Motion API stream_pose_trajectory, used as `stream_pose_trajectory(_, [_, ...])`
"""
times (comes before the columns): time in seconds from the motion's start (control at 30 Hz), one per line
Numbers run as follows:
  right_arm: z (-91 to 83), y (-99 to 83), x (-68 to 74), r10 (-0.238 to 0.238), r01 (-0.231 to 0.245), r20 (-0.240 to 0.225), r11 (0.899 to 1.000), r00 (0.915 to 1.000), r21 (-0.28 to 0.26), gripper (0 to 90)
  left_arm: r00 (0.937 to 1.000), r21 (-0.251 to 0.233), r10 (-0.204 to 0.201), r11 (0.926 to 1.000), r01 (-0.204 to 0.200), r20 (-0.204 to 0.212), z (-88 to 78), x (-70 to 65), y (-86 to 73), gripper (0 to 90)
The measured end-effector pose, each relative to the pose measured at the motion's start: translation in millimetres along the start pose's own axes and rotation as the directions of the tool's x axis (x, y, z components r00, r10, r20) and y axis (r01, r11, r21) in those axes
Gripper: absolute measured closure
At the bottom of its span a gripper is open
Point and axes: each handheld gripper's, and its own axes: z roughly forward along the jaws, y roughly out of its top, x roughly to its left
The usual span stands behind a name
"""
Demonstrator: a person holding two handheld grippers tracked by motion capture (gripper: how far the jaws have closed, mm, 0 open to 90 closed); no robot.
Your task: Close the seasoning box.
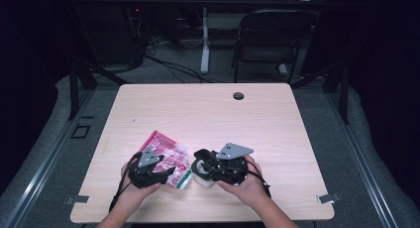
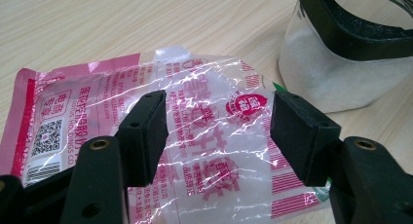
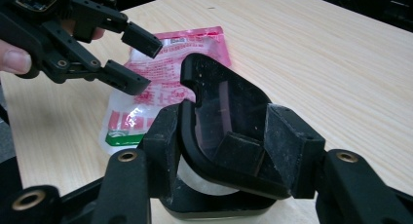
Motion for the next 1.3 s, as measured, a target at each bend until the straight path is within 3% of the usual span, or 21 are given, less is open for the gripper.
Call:
stream_pose_trajectory(0.17, [1.8, -0.5, 3.3, -0.024, 0.024, 0.002, 1.000, 0.9997, 0.007, 47.2, 1.0000, 0.000, 0.000, 1.0000, 0.000, -0.001, -0.1, 0.4, -0.1, 39.1])
stream_pose_trajectory(1.3, [6.4, -2.5, 9.7, -0.045, 0.045, 0.001, 0.999, 0.9990, 0.013, 45.9, 1.0000, -0.003, -0.007, 1.0000, 0.007, -0.002, 0.0, 1.9, -0.8, 39.1])
